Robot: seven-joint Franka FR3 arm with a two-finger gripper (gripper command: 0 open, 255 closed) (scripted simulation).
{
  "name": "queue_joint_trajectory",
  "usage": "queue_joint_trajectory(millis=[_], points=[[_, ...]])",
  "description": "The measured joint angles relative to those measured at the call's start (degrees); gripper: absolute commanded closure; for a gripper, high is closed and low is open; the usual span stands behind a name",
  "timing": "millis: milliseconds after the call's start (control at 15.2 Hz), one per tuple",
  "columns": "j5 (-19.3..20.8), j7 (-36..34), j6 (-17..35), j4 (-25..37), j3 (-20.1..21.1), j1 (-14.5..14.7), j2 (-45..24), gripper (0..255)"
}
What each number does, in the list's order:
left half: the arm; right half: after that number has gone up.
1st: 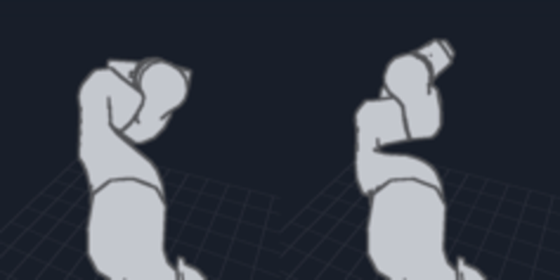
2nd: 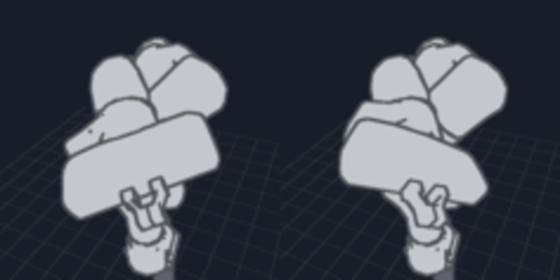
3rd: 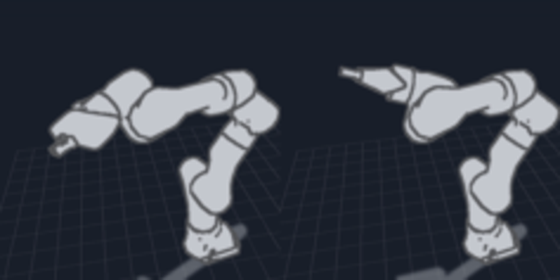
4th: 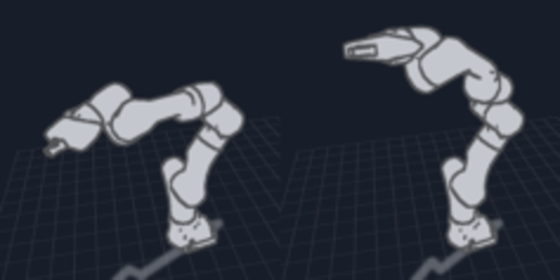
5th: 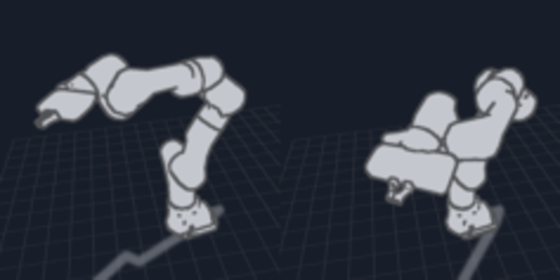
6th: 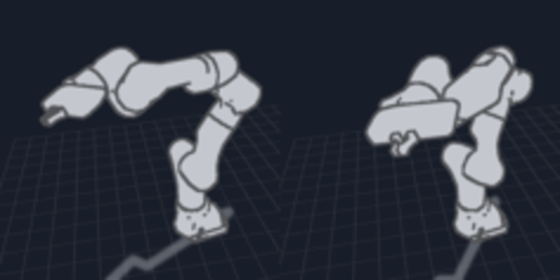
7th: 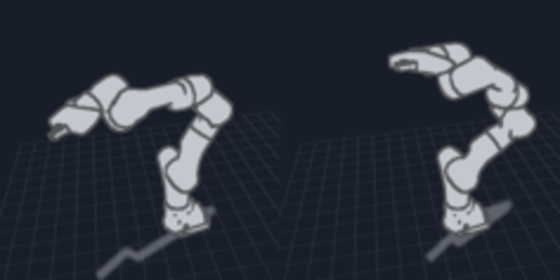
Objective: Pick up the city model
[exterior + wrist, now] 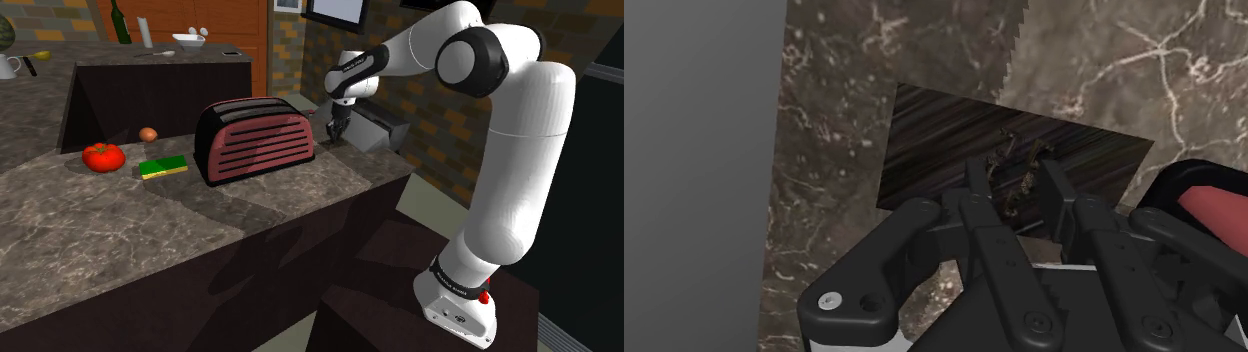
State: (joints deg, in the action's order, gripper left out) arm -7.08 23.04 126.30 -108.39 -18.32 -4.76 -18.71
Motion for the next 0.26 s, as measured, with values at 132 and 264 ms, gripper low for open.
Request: queue_joint_trajectory(millis=[132, 264], points=[[0.39, -0.45, -1.36, 0.61, -0.09, 0.24, 0.8, 255], [0.61, -0.51, -2.52, 1.31, -0.21, 0.22, 1.27, 255]])
